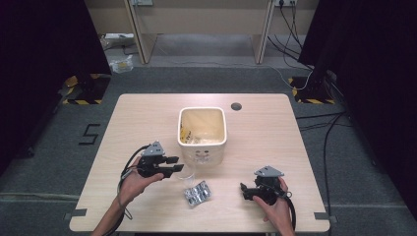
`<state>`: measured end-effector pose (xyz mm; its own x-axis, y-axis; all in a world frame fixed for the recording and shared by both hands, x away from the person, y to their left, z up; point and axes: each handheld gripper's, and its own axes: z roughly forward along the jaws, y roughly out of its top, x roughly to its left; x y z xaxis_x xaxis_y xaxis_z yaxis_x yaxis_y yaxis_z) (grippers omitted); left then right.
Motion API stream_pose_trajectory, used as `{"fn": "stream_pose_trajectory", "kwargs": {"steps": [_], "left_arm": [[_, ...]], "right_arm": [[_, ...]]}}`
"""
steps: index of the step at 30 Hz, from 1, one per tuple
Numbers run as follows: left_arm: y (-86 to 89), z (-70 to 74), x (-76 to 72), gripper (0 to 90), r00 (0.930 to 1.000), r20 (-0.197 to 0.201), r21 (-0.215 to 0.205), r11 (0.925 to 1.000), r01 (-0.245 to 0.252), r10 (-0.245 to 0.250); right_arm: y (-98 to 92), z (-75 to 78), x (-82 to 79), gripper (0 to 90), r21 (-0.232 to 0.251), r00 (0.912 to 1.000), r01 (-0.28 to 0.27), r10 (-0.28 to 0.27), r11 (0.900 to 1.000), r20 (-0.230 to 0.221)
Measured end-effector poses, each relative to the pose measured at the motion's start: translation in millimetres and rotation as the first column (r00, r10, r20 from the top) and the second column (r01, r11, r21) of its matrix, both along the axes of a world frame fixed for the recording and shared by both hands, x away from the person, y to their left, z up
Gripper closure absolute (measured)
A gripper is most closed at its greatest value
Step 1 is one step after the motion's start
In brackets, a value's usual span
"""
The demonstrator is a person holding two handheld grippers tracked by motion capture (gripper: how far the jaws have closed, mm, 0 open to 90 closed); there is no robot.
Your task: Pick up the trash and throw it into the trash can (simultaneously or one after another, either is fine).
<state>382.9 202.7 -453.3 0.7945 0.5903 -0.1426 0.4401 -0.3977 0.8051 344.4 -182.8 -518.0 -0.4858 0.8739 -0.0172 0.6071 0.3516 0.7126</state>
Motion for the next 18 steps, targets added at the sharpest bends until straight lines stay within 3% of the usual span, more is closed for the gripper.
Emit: {"fn": "stream_pose_trajectory", "kwargs": {"steps": [8, 18], "left_arm": [[-7.1, -6.8, -1.3, 78.1, 0.9998, -0.001, 0.021, 0.9996, 0.021, -0.021], [-3.9, 1.7, -5.7, 81.6, 0.9992, 0.028, 0.017, 0.9995, 0.028, -0.028]], "right_arm": [[0.0, 0.0, 0.0, 7.3, 0.000, 1.0000, 0.000, 0.000, 1.000, 0.000], [0.0, 0.0, 0.0, 7.3, 0.000, 1.0000, 0.000, 0.000, 1.000, 0.000]]}}
